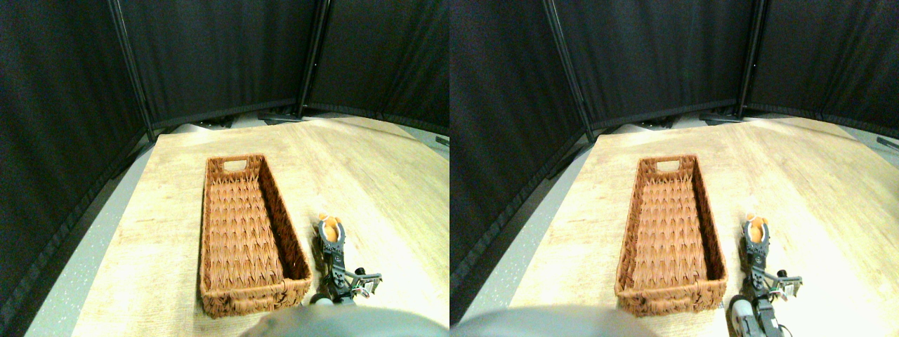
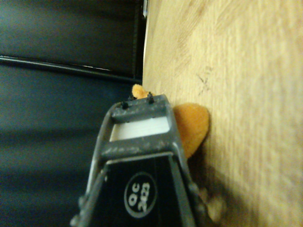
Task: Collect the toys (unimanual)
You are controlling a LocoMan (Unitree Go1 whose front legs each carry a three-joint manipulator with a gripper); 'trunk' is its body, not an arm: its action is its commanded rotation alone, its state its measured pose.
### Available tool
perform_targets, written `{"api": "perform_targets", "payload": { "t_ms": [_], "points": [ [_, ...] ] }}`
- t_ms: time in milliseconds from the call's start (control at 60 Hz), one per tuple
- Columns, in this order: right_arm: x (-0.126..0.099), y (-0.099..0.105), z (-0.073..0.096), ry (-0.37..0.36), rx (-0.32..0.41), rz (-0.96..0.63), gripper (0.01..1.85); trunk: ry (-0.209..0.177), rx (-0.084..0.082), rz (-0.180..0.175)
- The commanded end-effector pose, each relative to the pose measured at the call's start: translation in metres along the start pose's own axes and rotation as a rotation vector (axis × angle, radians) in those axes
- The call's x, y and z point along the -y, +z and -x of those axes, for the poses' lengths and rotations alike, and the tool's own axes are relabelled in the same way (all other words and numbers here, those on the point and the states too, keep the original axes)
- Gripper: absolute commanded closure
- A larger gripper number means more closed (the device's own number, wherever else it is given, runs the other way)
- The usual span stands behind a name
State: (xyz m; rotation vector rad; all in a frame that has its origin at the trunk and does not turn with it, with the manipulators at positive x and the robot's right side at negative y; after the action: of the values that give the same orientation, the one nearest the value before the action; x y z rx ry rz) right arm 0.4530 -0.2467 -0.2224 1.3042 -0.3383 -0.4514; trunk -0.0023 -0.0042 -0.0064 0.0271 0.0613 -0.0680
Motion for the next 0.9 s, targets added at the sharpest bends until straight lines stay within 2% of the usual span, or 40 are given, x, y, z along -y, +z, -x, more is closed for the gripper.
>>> {"api": "perform_targets", "payload": {
  "t_ms": [17, 200, 300, 450, 500, 733, 900],
  "points": [
    [-0.017, 0.002, -0.001, 0.046, 0.009, -0.002, 1.8, 0.0, -0.01, 0.025],
    [-0.033, -0.001, -0.002, 0.064, -0.034, 0.055, 1.8, -0.005, -0.011, 0.03],
    [-0.043, -0.001, -0.005, 0.064, -0.133, 0.138, 1.8, -0.006, -0.013, 0.038],
    [-0.058, -0.007, -0.003, 0.063, -0.196, 0.21, 1.8, -0.002, -0.015, 0.052],
    [-0.064, -0.011, -0.002, 0.087, -0.223, 0.261, 1.8, -0.003, -0.014, 0.055],
    [-0.078, -0.021, -0.001, 0.07, -0.277, 0.332, 1.8, 0.001, -0.018, 0.093],
    [-0.082, -0.026, -0.002, 0.075, -0.295, 0.399, 1.8, 0.008, -0.014, 0.118]
  ]
}}
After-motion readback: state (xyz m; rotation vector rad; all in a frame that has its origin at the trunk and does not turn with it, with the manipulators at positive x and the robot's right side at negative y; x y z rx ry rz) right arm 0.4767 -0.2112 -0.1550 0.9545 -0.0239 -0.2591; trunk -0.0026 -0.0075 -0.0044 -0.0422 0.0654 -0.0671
